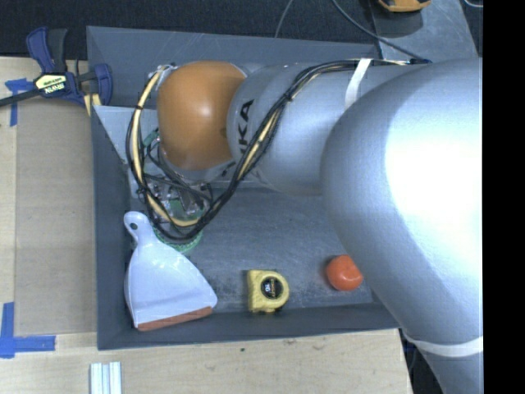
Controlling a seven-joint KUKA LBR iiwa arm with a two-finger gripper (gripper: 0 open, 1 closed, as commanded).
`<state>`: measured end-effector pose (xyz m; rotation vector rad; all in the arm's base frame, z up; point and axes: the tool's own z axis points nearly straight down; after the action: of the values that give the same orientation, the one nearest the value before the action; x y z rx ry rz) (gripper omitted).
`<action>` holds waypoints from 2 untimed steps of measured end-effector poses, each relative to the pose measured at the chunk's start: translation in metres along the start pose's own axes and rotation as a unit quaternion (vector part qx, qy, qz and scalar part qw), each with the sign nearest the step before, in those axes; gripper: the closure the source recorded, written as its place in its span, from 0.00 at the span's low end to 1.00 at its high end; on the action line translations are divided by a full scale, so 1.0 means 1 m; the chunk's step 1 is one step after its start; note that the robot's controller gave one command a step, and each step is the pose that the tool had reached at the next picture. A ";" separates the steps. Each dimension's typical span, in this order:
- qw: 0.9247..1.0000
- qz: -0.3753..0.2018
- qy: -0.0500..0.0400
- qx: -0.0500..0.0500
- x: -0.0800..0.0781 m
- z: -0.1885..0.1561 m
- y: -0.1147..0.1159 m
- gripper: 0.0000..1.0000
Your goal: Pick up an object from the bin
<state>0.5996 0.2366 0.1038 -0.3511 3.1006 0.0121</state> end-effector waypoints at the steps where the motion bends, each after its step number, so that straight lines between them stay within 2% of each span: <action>1: 0.997 0.082 -0.007 0.000 -0.021 -0.144 -0.046 1.00; 2: 0.989 0.146 -0.007 -0.002 -0.020 -0.109 0.003 1.00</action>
Offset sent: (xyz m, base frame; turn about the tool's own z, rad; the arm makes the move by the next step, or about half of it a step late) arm 0.0244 -0.0406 0.1380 0.1638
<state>0.6166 0.2426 0.2132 0.1040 3.1065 0.0246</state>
